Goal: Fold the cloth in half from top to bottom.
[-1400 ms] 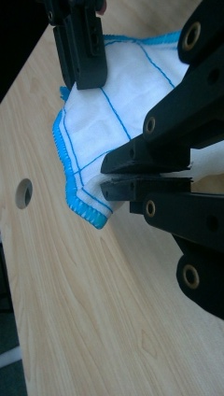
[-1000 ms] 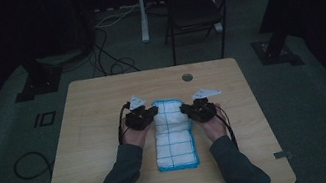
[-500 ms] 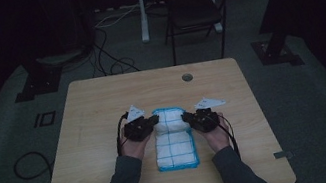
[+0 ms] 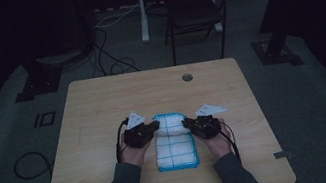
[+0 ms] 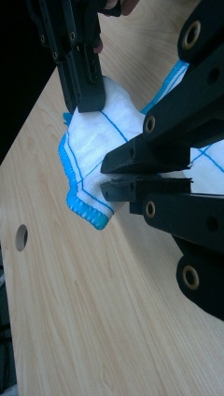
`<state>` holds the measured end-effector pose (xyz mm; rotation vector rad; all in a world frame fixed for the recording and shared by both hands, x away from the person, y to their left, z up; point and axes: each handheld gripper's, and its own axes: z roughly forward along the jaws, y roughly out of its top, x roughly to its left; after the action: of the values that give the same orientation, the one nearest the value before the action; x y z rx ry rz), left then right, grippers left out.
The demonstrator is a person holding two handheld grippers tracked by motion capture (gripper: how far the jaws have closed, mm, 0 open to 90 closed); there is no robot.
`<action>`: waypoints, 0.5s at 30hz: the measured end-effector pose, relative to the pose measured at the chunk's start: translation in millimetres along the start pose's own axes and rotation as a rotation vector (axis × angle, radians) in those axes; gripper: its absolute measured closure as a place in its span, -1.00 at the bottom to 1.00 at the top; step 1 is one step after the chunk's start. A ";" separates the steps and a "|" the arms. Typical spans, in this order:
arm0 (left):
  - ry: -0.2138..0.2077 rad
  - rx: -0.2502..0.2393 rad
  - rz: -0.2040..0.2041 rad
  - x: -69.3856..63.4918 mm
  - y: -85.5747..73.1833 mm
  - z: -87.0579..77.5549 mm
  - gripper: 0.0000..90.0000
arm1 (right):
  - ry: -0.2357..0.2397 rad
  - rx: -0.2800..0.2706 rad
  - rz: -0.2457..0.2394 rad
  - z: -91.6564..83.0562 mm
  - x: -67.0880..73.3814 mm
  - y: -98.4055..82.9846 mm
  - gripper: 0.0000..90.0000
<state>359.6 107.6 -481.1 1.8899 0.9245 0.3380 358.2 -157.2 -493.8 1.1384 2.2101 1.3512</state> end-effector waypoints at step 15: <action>-0.012 0.011 0.007 -4.9 -11.4 -7.0 0.91 | 0.015 0.004 -0.001 -3.3 8.3 -11.2 0.81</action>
<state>347.0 111.3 -486.7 1.9035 0.9136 0.3263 345.6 -155.6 -500.6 1.1317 2.2244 1.3595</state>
